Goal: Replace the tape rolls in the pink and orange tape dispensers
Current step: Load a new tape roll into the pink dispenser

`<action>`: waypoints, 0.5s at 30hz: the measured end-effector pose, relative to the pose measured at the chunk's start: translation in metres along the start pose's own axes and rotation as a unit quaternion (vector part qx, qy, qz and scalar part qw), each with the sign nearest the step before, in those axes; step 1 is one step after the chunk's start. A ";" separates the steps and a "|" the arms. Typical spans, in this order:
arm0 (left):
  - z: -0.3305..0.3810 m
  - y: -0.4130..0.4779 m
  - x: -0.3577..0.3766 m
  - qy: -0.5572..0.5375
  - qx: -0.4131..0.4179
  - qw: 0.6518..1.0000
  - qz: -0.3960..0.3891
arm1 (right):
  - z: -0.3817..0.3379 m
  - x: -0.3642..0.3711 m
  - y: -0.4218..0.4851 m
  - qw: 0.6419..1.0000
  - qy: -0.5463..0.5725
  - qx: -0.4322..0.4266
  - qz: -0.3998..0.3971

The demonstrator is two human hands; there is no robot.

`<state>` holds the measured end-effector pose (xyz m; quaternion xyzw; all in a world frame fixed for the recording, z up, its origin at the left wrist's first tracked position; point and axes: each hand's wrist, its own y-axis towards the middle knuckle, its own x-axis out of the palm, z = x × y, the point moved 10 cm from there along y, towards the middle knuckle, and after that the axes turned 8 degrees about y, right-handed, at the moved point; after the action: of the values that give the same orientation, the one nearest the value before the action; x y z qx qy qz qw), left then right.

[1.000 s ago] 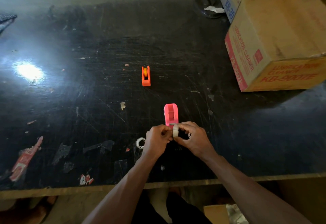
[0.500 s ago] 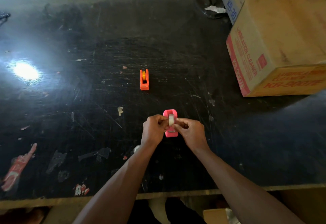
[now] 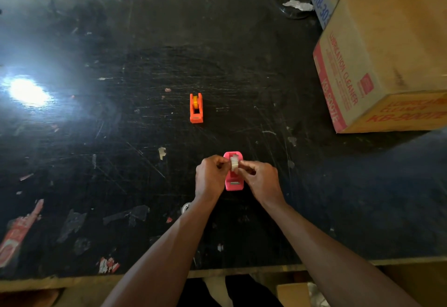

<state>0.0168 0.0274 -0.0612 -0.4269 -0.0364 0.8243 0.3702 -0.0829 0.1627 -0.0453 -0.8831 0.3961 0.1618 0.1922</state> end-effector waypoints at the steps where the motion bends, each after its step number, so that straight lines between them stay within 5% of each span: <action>1: 0.000 0.000 0.000 0.001 -0.002 1.000 0.003 | 0.001 0.000 0.000 1.000 -0.004 0.001 0.000; 15: -0.014 0.005 0.003 -0.039 -0.034 0.999 0.012 | 0.003 0.006 -0.002 0.996 -0.086 -0.007 0.021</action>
<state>0.0234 0.0219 -0.0740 -0.4069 -0.0736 0.8431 0.3437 -0.0778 0.1615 -0.0499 -0.8587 0.3958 0.2435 0.2161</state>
